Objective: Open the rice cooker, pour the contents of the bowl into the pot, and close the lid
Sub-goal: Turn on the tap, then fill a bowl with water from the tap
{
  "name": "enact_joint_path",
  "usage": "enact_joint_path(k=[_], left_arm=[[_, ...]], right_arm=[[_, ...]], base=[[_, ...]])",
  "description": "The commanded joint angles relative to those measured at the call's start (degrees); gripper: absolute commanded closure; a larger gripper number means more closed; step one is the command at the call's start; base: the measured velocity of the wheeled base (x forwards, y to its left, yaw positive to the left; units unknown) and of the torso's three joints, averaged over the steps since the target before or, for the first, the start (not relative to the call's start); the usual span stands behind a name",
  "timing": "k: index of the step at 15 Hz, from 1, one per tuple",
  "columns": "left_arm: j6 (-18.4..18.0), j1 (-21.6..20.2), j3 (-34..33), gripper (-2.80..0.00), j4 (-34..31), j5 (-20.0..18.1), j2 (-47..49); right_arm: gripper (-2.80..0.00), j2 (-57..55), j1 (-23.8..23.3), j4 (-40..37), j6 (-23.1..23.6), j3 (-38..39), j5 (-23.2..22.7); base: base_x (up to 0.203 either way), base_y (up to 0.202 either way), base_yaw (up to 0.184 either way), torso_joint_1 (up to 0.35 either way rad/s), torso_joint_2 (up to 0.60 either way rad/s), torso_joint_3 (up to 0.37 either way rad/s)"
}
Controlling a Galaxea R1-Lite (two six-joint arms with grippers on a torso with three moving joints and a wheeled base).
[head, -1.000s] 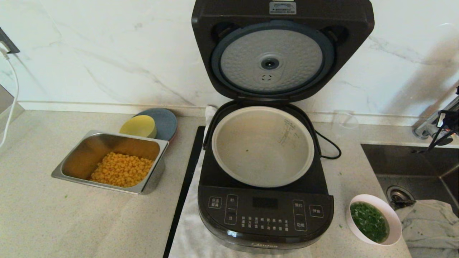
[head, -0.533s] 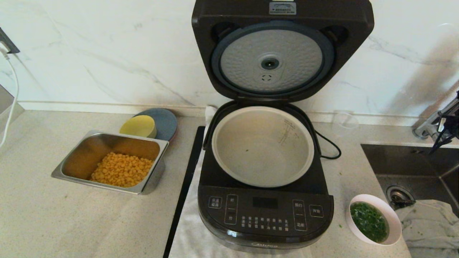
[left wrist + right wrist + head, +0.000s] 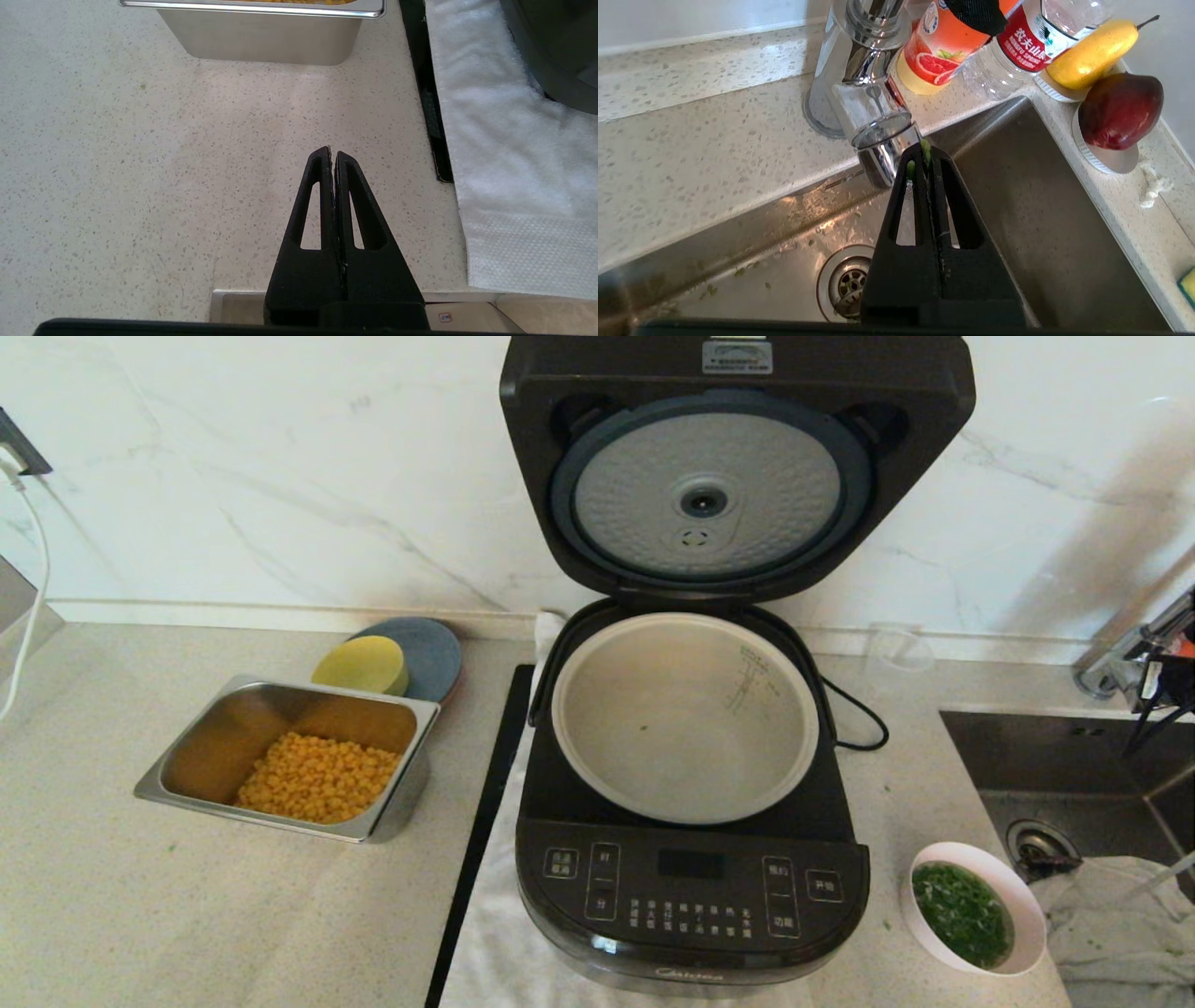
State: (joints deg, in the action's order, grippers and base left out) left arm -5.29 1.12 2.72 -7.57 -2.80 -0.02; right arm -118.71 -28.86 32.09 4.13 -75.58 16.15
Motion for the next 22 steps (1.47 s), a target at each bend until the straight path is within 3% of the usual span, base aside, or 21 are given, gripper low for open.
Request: enact_joint_path(k=[1, 6, 8, 11, 13, 15, 18, 19, 20, 22], left_arm=[[0.0, 0.0, 0.0, 0.00, 0.0, 0.0, -0.1], [-0.1, 0.0, 0.0, 0.00, 0.0, 0.0, -0.1], [0.0, 0.0, 0.0, 0.00, 0.0, 0.0, -0.1], [0.0, 0.0, 0.0, 0.00, -0.1, 0.0, -0.1], [-0.1, 0.0, 0.0, 0.00, 0.0, 0.0, -0.1], [0.0, 0.0, 0.0, 0.00, -0.1, 0.0, -0.1], [0.0, 0.0, 0.0, 0.00, 0.0, 0.0, -0.1], [0.0, 0.0, 0.0, 0.00, -0.1, 0.0, -0.1], [0.0, 0.0, 0.0, 0.00, 0.0, 0.0, -0.1], [0.0, 0.0, 0.0, 0.00, 0.0, 0.0, -0.1]], right_arm=[[0.00, 1.2, -0.4, 0.9, -1.1, -0.2, 0.2], [0.00, 13.6, 1.0, -2.8, -3.5, 4.4, -1.3], [0.00, 21.3, 2.6, -15.5, -3.7, 5.9, -5.8], [0.00, 33.0, 5.9, -47.0, -4.2, 6.9, -18.8], [0.00, 40.0, 11.5, -62.7, -4.6, 9.0, -24.9], [0.00, 44.2, 17.9, -67.0, -6.0, 16.0, -26.3], [0.00, 48.8, 26.3, -68.3, -9.7, 26.8, -23.6], [-2.53, 50.2, 28.3, -68.3, -11.2, 29.8, -22.9], [-2.80, 51.1, 29.5, -68.4, -12.3, 32.1, -22.4], [-2.80, 52.3, 29.6, -68.2, -12.9, 34.9, -22.1]], base=[[0.000, 0.000, 0.000, 0.000, 0.00, 0.000], [0.000, 0.000, 0.000, 0.000, 0.00, 0.000], [0.000, 0.000, 0.000, 0.000, 0.00, 0.000], [0.000, 0.000, 0.000, 0.000, 0.00, 0.000], [0.000, 0.000, 0.000, 0.000, 0.00, 0.000], [0.000, 0.000, 0.000, 0.000, 0.00, 0.000], [0.000, 0.000, 0.000, 0.000, 0.00, 0.000], [0.000, 0.000, 0.000, 0.000, 0.00, 0.000], [0.000, 0.000, 0.000, 0.000, 0.00, 0.000], [0.000, 0.000, 0.000, 0.000, 0.00, 0.000]])
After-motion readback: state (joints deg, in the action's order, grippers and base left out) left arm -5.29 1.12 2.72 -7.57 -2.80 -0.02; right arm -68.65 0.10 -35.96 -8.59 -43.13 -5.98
